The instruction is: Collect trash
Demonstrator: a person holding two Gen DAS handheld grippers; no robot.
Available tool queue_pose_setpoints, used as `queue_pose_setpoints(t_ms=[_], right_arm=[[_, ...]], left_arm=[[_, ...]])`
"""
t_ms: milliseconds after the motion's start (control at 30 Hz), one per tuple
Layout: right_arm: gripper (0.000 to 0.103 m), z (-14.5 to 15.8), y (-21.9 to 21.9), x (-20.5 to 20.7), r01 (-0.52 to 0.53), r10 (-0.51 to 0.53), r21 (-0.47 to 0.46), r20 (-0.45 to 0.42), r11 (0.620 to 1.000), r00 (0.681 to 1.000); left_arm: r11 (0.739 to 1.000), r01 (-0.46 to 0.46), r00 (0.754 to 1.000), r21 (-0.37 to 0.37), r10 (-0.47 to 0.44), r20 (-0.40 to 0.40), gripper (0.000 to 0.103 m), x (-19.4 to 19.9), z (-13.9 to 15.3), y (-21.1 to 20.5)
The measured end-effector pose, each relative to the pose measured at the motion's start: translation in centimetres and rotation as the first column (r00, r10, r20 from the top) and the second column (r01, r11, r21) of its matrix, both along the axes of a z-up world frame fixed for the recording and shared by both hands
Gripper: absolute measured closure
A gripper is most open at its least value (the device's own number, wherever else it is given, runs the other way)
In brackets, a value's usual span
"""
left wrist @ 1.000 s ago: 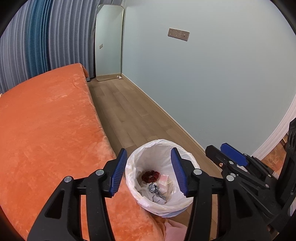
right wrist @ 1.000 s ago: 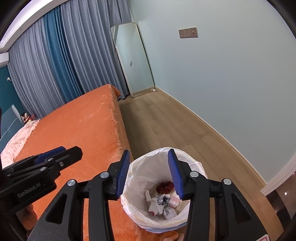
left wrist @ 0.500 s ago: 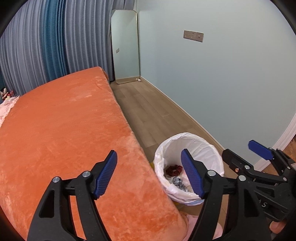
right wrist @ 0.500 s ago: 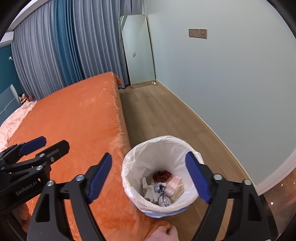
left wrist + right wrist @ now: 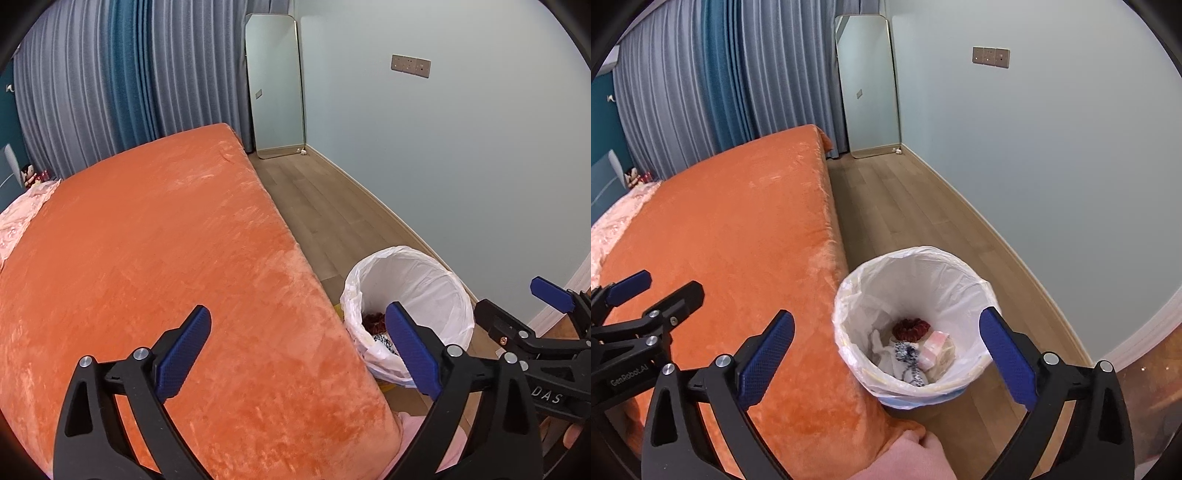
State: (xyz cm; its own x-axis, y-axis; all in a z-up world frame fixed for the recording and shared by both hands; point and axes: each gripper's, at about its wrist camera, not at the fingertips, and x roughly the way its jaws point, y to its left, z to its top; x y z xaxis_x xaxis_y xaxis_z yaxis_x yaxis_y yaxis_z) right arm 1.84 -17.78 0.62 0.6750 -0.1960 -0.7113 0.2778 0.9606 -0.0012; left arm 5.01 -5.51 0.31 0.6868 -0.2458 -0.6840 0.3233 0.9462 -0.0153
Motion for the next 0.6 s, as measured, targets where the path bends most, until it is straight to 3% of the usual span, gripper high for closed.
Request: queue_pose_setpoints(t_ms=[600], right_arm=[[0.007,-1.6,0.5,-1.8,0.031,-0.032,-0.014,-0.040,0.999,0.999]], left_arm=[[0.999,-0.020,0.999,0.031,0.021,-0.033,0.012,-1.3,-1.7,-0.7]])
